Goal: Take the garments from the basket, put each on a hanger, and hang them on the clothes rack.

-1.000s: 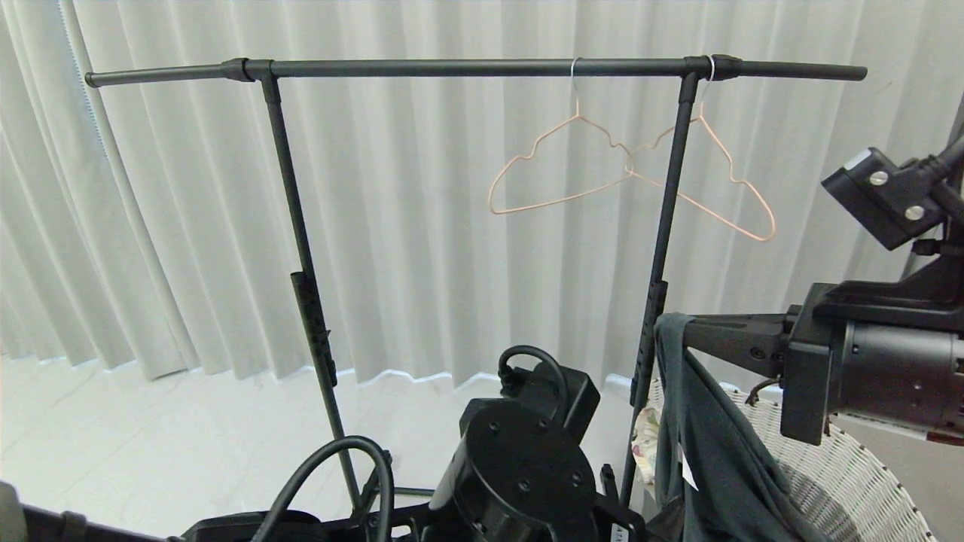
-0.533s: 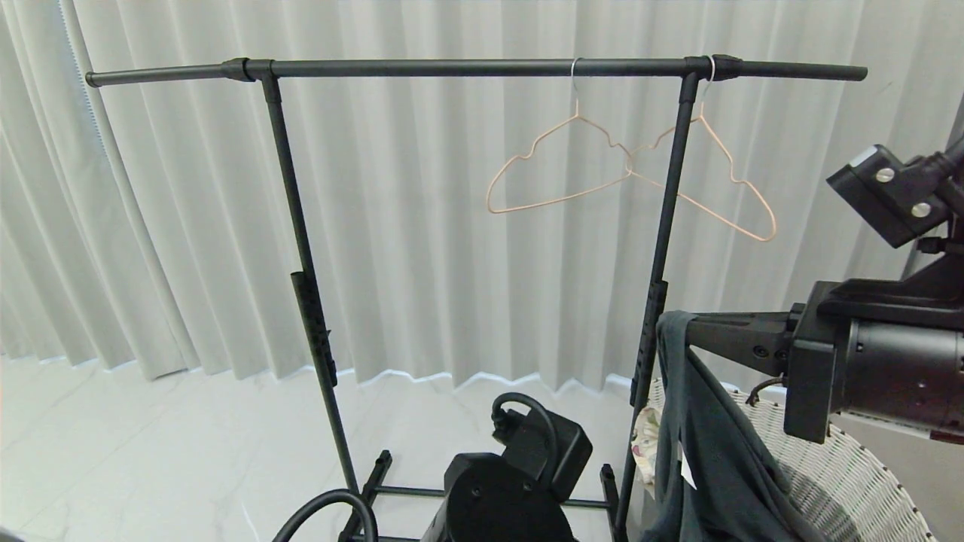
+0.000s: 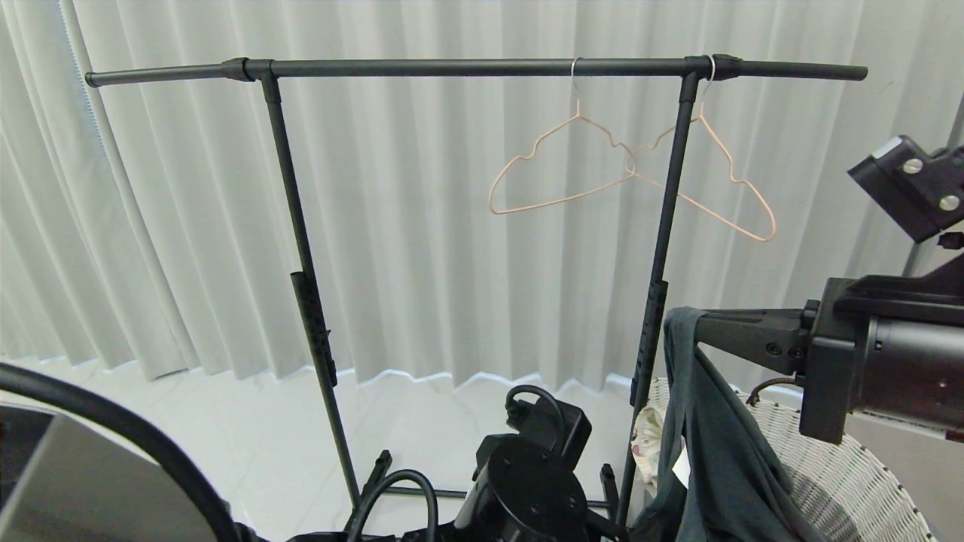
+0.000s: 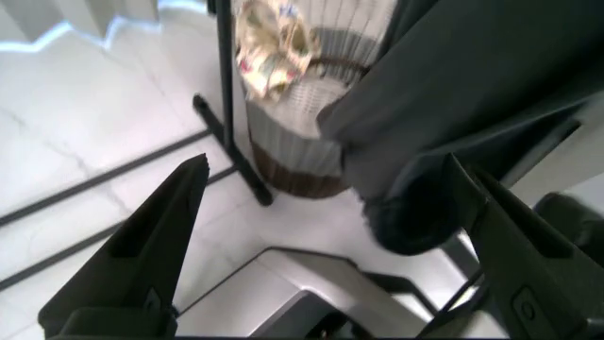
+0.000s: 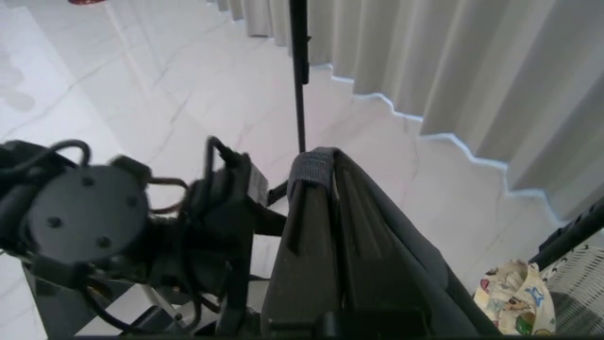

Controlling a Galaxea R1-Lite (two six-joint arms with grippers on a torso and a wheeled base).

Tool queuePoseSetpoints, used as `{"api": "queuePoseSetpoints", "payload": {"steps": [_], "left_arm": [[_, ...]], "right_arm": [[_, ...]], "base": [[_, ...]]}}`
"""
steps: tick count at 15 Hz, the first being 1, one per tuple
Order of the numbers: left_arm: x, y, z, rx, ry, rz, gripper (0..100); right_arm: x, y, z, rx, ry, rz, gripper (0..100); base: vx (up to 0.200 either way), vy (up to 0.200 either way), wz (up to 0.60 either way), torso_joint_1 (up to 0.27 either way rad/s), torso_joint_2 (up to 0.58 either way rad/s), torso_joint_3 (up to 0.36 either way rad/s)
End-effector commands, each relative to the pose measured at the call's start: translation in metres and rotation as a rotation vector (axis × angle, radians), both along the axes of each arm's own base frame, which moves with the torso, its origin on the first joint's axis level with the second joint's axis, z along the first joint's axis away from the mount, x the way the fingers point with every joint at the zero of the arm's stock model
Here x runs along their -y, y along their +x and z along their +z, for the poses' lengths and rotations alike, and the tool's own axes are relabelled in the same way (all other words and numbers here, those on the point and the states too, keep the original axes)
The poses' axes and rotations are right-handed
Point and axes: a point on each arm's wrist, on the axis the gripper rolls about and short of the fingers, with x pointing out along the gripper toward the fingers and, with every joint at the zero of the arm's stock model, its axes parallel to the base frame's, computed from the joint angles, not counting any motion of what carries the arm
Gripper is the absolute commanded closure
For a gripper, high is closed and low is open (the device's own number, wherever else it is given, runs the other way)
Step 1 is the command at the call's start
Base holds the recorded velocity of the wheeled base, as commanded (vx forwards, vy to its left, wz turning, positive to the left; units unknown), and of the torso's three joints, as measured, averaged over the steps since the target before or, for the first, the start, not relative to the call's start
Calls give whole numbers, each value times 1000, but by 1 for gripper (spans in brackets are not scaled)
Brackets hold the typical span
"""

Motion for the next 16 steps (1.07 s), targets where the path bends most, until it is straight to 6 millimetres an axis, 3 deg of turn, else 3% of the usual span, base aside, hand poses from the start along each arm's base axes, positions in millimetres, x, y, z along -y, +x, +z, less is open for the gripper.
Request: {"api": "queuePoseSetpoints", "payload": {"steps": [1,3,15,16], "left_arm": [[2,2,-18,-28,50,4,0],[1,2,-25,-40,72,8,0],[8,5,-25,-24,-13,-34,0],[8,5,-25,-24,-13,-34,100]], "right_arm": [[0,-1,1,1,2,1,100],[1,-1,1,3,2,2,100],[-2,-10,2,9,4,44,100],[-1,-10,2,6,1,44,100]], "base": [[0,0,0,0,0,0],[0,0,0,0,0,0],[0,0,0,0,0,0],[0,0,0,0,0,0]]}}
